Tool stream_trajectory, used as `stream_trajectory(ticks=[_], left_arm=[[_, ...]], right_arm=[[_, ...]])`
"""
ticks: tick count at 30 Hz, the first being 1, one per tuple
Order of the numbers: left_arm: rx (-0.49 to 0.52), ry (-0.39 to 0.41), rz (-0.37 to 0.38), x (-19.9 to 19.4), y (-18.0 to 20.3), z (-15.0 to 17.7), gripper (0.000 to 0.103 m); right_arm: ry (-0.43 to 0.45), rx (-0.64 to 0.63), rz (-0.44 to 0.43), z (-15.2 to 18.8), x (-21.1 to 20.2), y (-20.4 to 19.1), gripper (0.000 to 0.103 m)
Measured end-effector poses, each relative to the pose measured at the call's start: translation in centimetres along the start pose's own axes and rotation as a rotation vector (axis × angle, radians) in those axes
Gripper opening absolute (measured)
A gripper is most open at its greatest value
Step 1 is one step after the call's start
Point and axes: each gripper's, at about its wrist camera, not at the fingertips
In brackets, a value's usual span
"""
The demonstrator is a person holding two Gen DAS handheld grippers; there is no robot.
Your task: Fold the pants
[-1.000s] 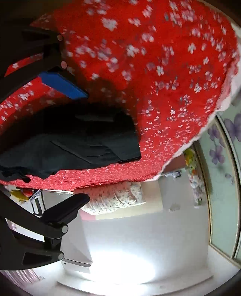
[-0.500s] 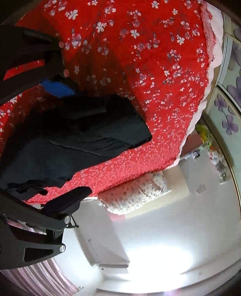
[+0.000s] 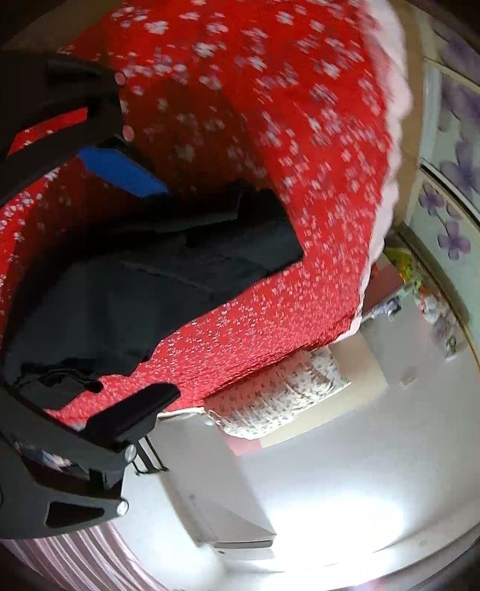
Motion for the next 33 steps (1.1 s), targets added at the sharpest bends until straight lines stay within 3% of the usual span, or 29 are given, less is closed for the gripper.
stream_trajectory(ticks=[2, 5, 8, 10, 15, 20, 25, 33], left_arm=[[0.009, -0.02, -0.073, 1.4, -0.2, -0.4, 0.101], [-0.073, -0.029, -0.09, 2.5, -2.1, -0.6, 0.1], [-0.132, -0.01, -0.095, 2.8, -3.4, -0.6, 0.086], [-0.164, -0.011, -0.123, 3.1, -4.3, -0.4, 0.061], [-0.21, -0.018, -0.162, 3.5, -5.4, -0.6, 0.034], [-0.08, 0.035, -0.191, 2.2, -2.6, -0.5, 0.026], [0.106, 0.095, -0.181, 0.3, 4.0, 0.1, 0.025], [0.334, 0.126, -0.053, -1.8, 15.9, 3.9, 0.024]], right_arm=[[0.002, -0.004, -0.005, 0.0, -0.1, -0.1, 0.046], [0.0, -0.013, -0.011, 0.1, -0.2, -0.3, 0.046], [-0.001, -0.019, -0.006, 0.2, -0.2, -0.3, 0.046], [0.001, -0.016, -0.002, 0.2, -0.3, -0.1, 0.046], [0.024, -0.01, -0.001, 0.1, -1.0, 0.0, 0.046], [0.064, -0.025, -0.019, 0.0, -2.0, -0.4, 0.046], [0.136, -0.041, -0.033, -0.3, -4.0, -0.5, 0.046], [0.313, 0.039, -0.053, -1.4, -9.0, 1.8, 0.046]])
Point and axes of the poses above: each gripper's, at about its wrist camera, not at the fingertips, and x roughly the way its jaws point, y to its right, z to its underside, and after that the axes turned 7 degrees about -z, right-handed
